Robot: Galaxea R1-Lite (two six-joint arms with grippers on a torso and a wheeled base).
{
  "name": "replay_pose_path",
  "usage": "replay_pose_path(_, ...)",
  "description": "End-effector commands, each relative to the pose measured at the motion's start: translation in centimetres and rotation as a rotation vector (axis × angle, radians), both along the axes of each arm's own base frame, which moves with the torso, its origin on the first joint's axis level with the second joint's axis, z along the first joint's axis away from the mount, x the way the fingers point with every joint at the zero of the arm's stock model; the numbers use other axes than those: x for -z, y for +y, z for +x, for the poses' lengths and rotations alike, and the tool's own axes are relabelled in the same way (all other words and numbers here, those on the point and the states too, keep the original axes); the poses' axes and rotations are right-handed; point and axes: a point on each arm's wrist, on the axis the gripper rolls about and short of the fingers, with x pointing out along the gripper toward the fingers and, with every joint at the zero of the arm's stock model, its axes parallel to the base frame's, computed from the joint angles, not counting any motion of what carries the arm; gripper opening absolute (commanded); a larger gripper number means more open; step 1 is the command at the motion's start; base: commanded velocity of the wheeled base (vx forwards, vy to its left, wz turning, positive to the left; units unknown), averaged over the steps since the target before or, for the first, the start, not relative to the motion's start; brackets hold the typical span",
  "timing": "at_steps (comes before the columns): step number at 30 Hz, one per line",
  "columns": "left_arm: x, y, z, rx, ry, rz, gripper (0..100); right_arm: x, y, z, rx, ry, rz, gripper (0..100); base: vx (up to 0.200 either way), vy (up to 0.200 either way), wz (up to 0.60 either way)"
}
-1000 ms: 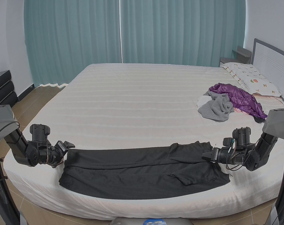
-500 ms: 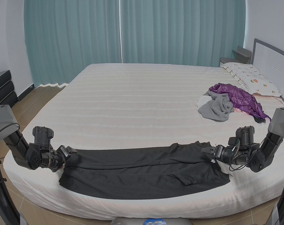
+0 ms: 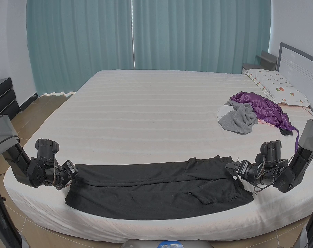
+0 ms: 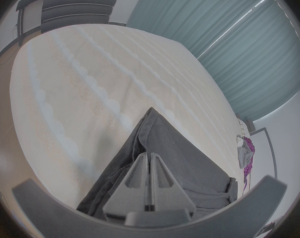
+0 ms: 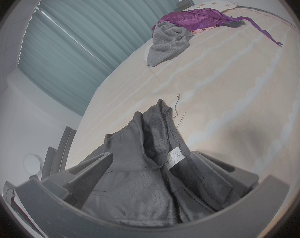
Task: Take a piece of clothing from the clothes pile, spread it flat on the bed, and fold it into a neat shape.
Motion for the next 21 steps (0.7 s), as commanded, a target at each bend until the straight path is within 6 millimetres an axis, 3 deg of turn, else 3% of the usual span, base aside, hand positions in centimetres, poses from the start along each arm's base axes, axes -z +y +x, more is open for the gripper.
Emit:
replay_pose_path(1,-1.0,0.0,-0.2,0.0,-0.028,0.002,0,-0.1,0.8,0.1,0.007,0.003,-0.003,100,0.0,0.0,0.0)
replay_pose_path(13,-2.6,-0.4,-0.7,0.011,-0.076,0.0,0,-0.6,2.8,2.0,0.087,0.068,0.021,100,0.0,0.0,0.0)
replay_pose_path(21,-2.6,-0.4,-0.7,0.01,-0.08,-0.001,0,0.0,3.6,1.8,0.068,0.105,0.014,100,0.0,0.0,0.0)
